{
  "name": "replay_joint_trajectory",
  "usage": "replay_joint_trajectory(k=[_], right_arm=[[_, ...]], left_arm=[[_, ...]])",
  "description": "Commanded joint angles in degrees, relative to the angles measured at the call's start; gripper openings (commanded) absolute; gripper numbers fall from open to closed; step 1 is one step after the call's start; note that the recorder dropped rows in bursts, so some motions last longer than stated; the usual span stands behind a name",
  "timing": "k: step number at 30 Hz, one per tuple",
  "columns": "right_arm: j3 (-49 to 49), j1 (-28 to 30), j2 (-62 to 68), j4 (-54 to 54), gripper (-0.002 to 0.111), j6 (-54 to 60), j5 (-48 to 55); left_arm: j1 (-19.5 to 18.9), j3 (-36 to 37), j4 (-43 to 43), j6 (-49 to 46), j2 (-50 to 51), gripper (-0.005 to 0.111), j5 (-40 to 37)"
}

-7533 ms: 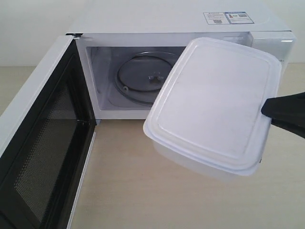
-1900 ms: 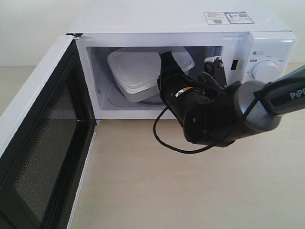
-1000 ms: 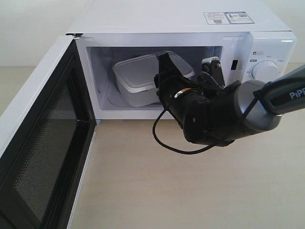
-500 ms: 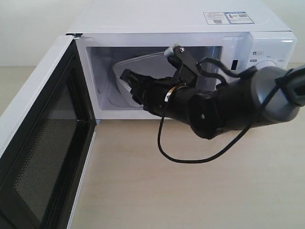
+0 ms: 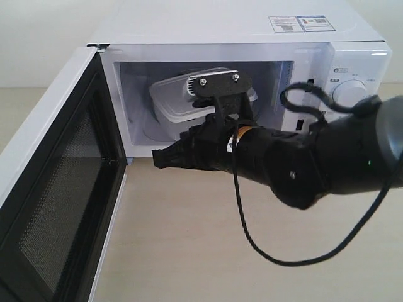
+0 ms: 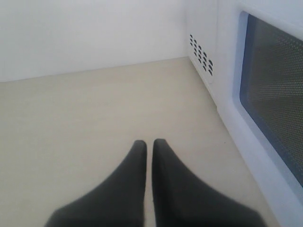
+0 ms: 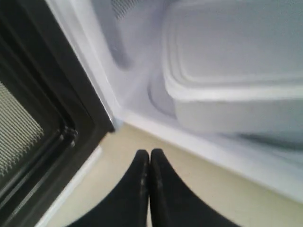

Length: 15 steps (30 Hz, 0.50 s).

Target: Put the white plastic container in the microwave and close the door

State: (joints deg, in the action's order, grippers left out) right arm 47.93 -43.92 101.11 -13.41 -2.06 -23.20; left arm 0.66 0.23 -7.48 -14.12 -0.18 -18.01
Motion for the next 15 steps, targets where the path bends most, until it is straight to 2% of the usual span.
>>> replay_joint_trajectory(k=[1,8,15], right_arm=[[-2.1,-1.4,3.3,0.5,0.0,4.1,-17.1],[-1.9,-1.2,10.1,-6.7,0.0,4.1,-28.0],[-1.5,-1.2,13.4,-7.1,0.0,4.1,-29.6]], left_arm=[[-0.1,-0.2,-0.4,-0.1,0.2,0.004,0.6],[-0.1,-0.2,-0.4,-0.1,0.2,0.004,0.6],[-0.1,-0.2,-0.4,-0.1,0.2,0.004,0.6]])
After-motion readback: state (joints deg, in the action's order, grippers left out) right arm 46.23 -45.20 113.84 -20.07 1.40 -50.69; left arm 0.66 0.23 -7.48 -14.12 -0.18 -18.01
